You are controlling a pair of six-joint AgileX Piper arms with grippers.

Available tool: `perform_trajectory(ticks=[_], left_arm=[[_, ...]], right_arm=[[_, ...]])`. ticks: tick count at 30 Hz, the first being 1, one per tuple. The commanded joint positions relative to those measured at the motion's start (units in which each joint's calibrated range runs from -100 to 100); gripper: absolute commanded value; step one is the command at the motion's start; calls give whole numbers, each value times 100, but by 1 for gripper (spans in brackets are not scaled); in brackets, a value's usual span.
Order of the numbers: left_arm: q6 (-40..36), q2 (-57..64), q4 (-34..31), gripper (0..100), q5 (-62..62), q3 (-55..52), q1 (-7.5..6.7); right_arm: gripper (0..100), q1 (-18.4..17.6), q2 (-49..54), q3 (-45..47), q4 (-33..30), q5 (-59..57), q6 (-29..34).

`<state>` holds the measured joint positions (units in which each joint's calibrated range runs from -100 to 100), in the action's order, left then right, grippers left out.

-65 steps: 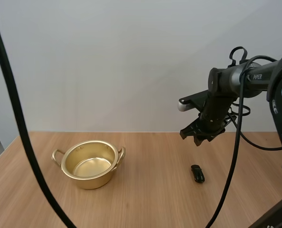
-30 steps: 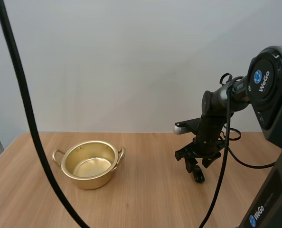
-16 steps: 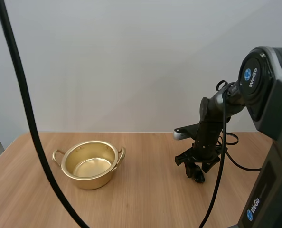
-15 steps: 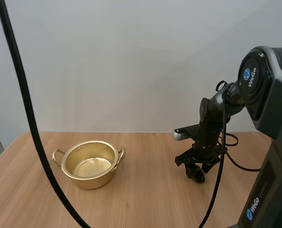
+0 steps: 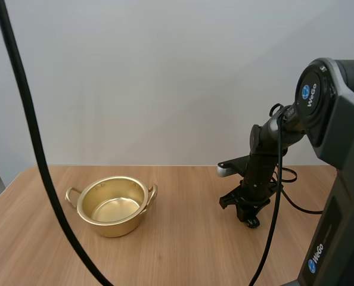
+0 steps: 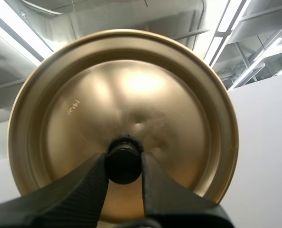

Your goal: Open the pot, put the car inside, and close it

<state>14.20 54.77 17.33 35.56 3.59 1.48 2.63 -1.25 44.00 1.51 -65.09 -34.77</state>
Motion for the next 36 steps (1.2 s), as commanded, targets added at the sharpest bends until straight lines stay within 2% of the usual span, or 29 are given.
perform_trajectory(ticks=[1, 5, 9, 15, 18, 23, 26, 31, 33, 36], left_arm=[[7, -5, -7, 0, -5, 3, 4], [7, -5, -7, 0, -5, 3, 4], [7, -5, -9, 0, 16, 3, 4], [7, -5, -20, 0, 31, 3, 4], [7, -5, -41, 0, 46, 3, 4], [7, 20, -51, 0, 67, 30, 4], [7, 18, -51, 0, 117, 30, 4], [7, 27, -51, 0, 209, 30, 4], [35, 58, -51, 0, 306, 30, 4], [116, 99, -51, 0, 513, 56, 4]], right_arm=[[0, 0, -15, 4, -6, 75, -2], [0, 0, 219, -114, 78, 175, -67], [0, 0, 901, -484, 546, 82, -381], [0, -24, 1777, -1380, 2072, -1151, -1463], [0, -149, 2037, -1718, 2745, -1640, -1806], [0, -803, 2191, -1989, 3180, -1780, -1882], [0, -1398, 2191, -2023, 3180, -1484, -1882], [0, -2100, 2191, -2034, 2614, -749, -1654], [0, -2281, 2179, -2034, 2302, -407, -1457], [0, -2430, 2028, -2034, 2271, -160, -1442]])
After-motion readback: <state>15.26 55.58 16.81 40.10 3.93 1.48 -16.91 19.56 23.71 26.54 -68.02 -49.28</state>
